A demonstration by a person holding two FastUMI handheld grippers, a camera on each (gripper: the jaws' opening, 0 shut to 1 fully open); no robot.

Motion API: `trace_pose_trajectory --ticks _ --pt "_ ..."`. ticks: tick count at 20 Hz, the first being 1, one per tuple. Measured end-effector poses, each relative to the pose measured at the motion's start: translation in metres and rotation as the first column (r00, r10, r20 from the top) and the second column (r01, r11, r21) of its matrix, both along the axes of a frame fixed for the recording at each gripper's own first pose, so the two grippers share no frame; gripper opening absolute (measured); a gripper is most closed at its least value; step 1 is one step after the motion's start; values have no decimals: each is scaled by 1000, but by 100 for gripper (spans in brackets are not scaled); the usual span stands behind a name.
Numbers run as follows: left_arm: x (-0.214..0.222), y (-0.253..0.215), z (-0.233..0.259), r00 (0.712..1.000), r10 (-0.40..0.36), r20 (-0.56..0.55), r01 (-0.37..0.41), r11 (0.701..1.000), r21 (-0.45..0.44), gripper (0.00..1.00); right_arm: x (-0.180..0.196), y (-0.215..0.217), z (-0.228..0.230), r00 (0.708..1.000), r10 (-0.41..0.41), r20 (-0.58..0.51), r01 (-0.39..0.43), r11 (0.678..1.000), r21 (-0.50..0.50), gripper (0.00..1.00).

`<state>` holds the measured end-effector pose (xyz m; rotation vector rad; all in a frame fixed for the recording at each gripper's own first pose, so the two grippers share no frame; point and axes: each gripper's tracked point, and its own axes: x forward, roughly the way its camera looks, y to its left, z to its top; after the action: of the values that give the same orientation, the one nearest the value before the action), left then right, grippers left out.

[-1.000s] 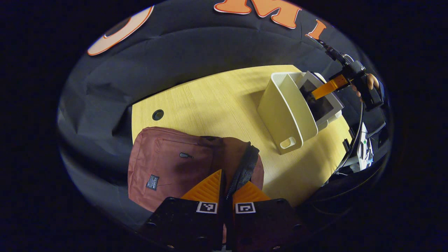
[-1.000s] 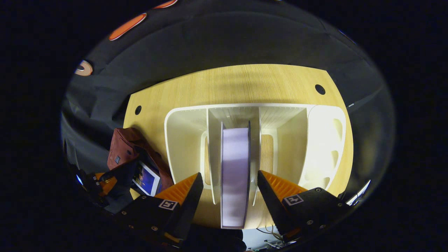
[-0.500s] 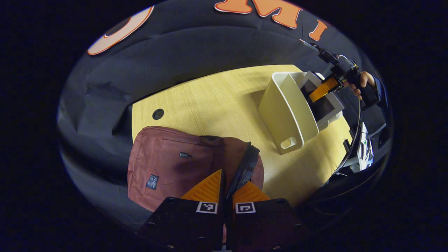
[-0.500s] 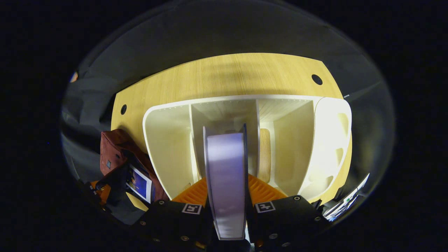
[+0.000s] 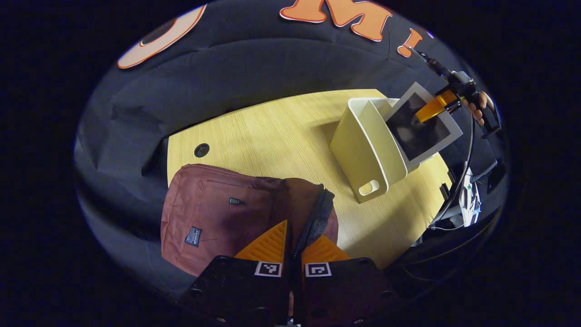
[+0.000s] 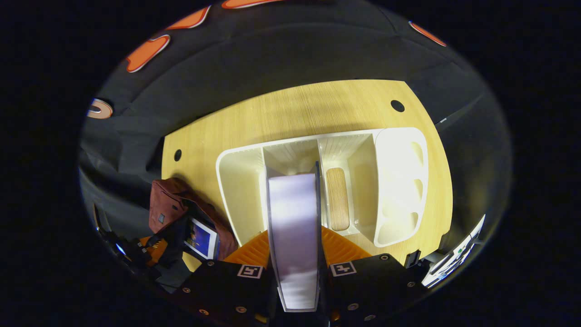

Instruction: Open the schoolbag, grab two books from the bookshelf and put them into the schoolbag.

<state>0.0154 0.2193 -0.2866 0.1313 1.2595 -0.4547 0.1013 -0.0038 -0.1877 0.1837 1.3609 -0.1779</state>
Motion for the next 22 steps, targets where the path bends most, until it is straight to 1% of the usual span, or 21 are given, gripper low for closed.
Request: trace_pose_trajectory --ticks 2,7,8,11,13,17,19,22 --pt "-2 -3 4 1000 -1 14 1 1000 -15 5 -3 -4 24 999 -9 52 9 1000 -14 39" --pt "-2 2 11 999 -21 40 22 999 -24 5 -29 -3 83 988 -47 148 47 999 4 39" --pt "-2 4 12 999 -26 47 27 999 -25 5 -32 0 87 984 -49 172 48 999 7 38" --pt "-2 9 15 996 -56 66 56 998 -11 5 -46 11 113 970 -22 241 20 1000 11 38" --pt "0 12 17 994 -86 73 86 996 3 5 -59 24 125 963 -26 268 17 999 36 38" --pt "9 16 25 984 -154 93 151 988 40 5 -77 54 126 951 -29 309 7 997 73 38" --pt "10 19 26 980 -177 94 173 984 48 5 -89 71 117 950 -45 309 11 994 112 38" --pt "8 19 29 975 -201 97 198 979 40 5 -109 86 95 955 -75 288 34 989 147 38"
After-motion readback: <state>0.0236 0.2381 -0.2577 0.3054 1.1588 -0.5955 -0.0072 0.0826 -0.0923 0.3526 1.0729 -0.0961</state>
